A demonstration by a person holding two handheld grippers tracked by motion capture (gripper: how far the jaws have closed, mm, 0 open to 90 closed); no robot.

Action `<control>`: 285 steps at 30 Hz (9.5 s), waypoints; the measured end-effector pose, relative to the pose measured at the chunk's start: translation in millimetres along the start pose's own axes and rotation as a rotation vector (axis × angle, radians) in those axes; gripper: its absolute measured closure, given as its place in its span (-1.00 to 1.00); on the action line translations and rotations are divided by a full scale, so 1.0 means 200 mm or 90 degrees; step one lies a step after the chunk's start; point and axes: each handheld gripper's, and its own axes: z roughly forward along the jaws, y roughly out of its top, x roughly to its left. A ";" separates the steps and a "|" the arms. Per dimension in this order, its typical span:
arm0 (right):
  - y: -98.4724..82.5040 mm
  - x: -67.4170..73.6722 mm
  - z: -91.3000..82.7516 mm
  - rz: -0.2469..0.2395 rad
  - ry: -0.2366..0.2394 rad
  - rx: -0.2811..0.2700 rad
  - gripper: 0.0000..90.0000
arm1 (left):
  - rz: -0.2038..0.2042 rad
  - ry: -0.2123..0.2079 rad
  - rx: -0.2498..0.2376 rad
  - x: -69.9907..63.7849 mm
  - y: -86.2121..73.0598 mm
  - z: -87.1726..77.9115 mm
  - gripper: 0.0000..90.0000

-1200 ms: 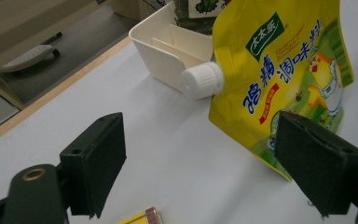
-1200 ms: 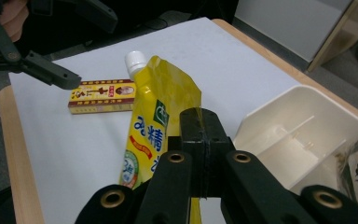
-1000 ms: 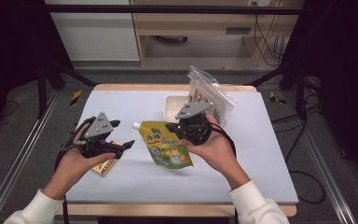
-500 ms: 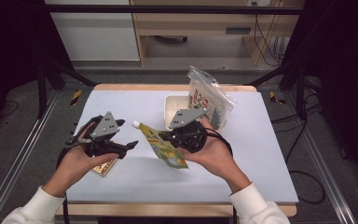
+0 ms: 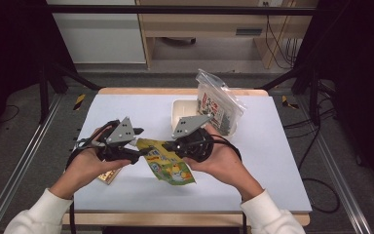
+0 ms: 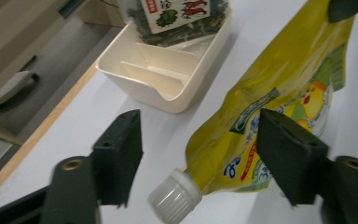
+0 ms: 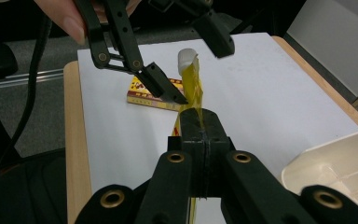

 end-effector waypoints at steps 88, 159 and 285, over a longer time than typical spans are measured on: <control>0.04 -0.54 -0.17 0.420 -0.217 -0.268 1.00 | -0.256 0.215 -0.010 -0.24 -0.67 0.01 -0.74; -0.05 -0.76 0.09 0.412 -0.379 -0.214 1.00 | -0.264 0.212 -0.007 -0.24 -0.68 0.02 -0.72; -0.65 -0.15 0.03 0.268 -0.270 -0.045 -0.74 | -0.296 0.217 0.021 -0.17 -0.74 -0.03 -0.82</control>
